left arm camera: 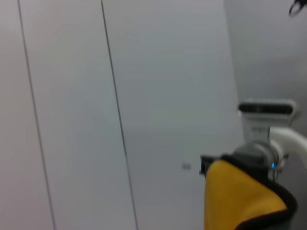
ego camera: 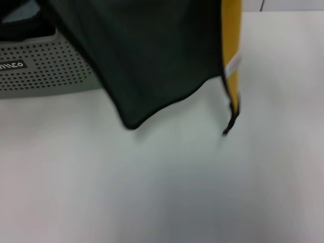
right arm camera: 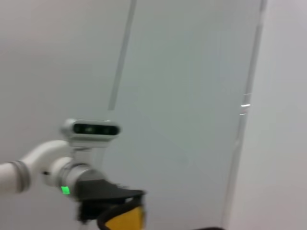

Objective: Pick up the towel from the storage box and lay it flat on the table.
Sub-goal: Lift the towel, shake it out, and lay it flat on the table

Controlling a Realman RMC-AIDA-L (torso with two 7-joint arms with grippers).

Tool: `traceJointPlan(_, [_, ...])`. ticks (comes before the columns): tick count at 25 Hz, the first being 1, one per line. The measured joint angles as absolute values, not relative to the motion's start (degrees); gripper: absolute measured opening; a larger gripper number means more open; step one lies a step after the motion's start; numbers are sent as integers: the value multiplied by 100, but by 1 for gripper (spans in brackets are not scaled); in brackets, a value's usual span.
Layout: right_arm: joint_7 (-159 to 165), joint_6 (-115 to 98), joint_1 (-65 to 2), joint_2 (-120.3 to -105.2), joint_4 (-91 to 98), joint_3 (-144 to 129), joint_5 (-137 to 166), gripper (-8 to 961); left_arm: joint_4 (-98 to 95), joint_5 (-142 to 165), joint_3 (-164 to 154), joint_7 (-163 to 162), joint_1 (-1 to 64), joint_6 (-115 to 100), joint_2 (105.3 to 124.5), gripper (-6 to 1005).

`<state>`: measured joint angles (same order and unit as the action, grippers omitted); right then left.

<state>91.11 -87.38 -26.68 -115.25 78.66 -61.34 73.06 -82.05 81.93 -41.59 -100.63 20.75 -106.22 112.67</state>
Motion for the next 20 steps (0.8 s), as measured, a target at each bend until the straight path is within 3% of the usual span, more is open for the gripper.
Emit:
traceJointPlan(6, [9399,-8227,-3133,-11260,7653,-5926,7550,10,-7444,9565,-3889,-10187,3308,-10388,10899,15])
traceJointPlan(9, [9611,-8406,-3089,-11223,7586,-5950,7670,11,-7039,9903,-3876,-10159,3588,-10490,10795,15])
traceJointPlan(13, [9669,-9128,-2560,-11496,7747,-5990,7768,13,-7126,9774,-3879,-10128,3292,-10941,10869,15])
traceJointPlan(15, [9692,-9338,-2335,-11562,7848,-5983,7772,14,-7424,9488,-3870,-10213,3014,-11000,10926,15])
traceJointPlan(17, [9775,-9399,-2282,-11539,7864,-5957,7762,15,-7747,9204,-3861,-10371,2799,-10988,10932,16])
traceJointPlan(20, [9903,-9380,-2501,-11389,7599,-5847,7845,17,-7944,9093,-3802,-10557,2717,-10905,10909,16])
